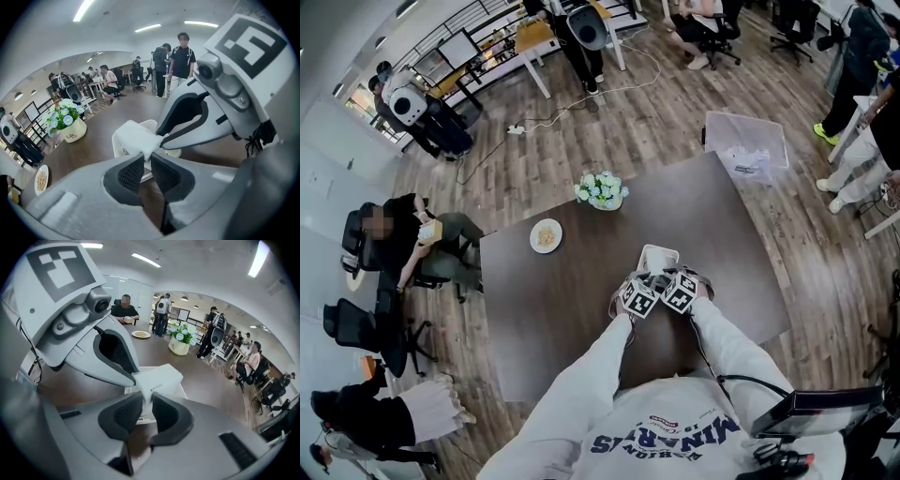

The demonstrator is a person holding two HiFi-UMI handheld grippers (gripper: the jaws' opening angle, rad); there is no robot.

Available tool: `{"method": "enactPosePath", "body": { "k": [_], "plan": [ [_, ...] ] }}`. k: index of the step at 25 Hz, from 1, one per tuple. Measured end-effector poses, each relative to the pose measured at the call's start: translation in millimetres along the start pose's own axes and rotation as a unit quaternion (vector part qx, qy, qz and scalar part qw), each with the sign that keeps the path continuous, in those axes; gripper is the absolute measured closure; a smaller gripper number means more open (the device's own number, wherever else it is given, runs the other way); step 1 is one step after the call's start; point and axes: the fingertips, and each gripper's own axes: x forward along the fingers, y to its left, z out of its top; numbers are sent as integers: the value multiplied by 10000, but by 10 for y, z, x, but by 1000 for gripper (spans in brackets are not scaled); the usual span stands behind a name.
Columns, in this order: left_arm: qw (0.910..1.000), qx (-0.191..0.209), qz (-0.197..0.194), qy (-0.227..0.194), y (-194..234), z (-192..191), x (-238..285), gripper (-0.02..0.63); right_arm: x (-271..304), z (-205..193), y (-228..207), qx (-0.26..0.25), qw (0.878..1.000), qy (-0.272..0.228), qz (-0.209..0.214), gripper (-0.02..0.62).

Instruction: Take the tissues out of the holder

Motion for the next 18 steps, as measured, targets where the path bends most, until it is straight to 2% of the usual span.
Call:
{"method": "enactPosePath", "body": {
  "k": [8,14,18],
  "plan": [
    [9992,-102,199,-337,-6,122,-283,555,-263,191,30,11,9992,-334,-234,525],
    [9946,106,550,-879,-67,360,-847,555,-786,507,102,35,9947,-848,-585,525],
    [9883,226,823,-1265,-192,478,-1425,555,-1300,786,290,-105,9894,-1200,-808,525]
  ]
}}
